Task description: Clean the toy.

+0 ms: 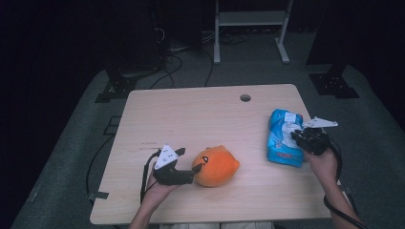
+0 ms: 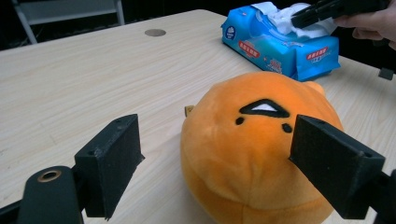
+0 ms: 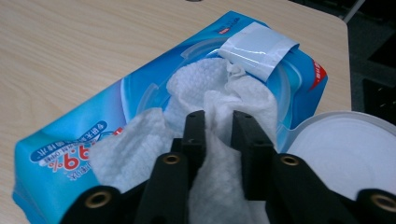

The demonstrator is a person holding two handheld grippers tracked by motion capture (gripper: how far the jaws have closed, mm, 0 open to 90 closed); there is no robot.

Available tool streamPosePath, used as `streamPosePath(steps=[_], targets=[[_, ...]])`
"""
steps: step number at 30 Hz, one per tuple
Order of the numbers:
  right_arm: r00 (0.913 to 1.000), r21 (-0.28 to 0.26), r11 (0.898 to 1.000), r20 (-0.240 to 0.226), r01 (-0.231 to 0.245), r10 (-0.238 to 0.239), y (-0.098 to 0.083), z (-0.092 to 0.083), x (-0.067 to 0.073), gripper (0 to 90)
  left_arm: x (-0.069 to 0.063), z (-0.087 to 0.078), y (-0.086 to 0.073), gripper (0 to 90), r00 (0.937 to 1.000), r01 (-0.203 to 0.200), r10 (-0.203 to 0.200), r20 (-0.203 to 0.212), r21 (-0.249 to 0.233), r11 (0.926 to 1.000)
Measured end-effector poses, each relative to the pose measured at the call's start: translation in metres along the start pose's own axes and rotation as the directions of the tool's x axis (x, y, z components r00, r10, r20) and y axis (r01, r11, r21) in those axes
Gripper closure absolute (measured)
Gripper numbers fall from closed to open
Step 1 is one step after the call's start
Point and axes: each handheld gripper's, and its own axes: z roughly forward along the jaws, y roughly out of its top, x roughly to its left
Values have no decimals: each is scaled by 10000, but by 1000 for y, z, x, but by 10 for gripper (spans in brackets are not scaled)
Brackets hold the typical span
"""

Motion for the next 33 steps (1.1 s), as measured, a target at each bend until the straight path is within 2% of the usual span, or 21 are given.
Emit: streamPosePath(steps=[3, 4, 5, 7, 11, 13, 15, 18, 20, 22, 23, 27, 31, 33], targets=[[9990, -86, 9996, -378, -253, 250, 2, -4, -4, 849, 3, -2, -1, 160, 9998, 186, -187, 78, 21, 9998], [9969, -128, 9987, -631, -484, 475, 3, -7, -5, 849, 4, -2, -1, 160, 9996, 261, -261, 122, 33, 9997], [9935, -170, 9976, -931, -675, 657, 3, -8, -6, 849, 4, -2, -1, 155, 9992, 385, -386, 133, 49, 9992], [9809, -395, 9932, -1661, -1094, 1014, 4, -12, -6, 852, 5, 0, -1, 131, 9977, 644, -645, 210, 37, 9979], [9642, -721, 9869, -2346, -1441, 1237, 4, -22, -3, 862, 2, 3, -1, 127, 9984, 437, -442, 365, 147, 9989], [9581, -963, 9838, -2592, -1515, 1222, 6, -29, -1, 864, -1, 5, -2, 126, 9988, 261, -271, 400, 266, 9993], [9481, -1261, 9783, -2937, -1646, 1216, 8, -38, 2, 865, -3, 6, -3, 135, 9991, 79, -93, 413, 355, 9993], [9328, -1624, 9732, -3468, -1627, 981, 10, -52, 11, 865, -5, 7, -4, 207, 9981, -134, 111, 605, 375, 9992], [9243, -1788, 9734, -3756, -1436, 674, 11, -61, 22, 865, -7, 8, -4, 252, 9971, -299, 267, 710, 448, 9986], [9088, -1935, 9724, -4154, -1301, 390, 11, -70, 35, 865, -8, 10, -6, 306, 9961, -362, 315, 828, 557, 9978], [9017, -2009, 9722, -4318, -1203, 224, 12, -74, 42, 865, -9, 11, -7, 307, 9955, -397, 334, 885, 704, 9967], [8673, -2302, 9703, -4951, -747, -507, 16, -88, 74, 865, -8, 14, -10, 315, 9940, -376, 293, 1057, 773, 9963], [8283, -2379, 9710, -5487, -251, -1130, 17, -97, 103, 865, -7, 13, -11, 352, 9937, -448, 367, 1063, 753, 9962], [8059, -2384, 9711, -5764, -80, -1349, 16, -102, 115, 865, -7, 13, -12, 387, 9931, -490, 406, 1103, 750, 9960]])
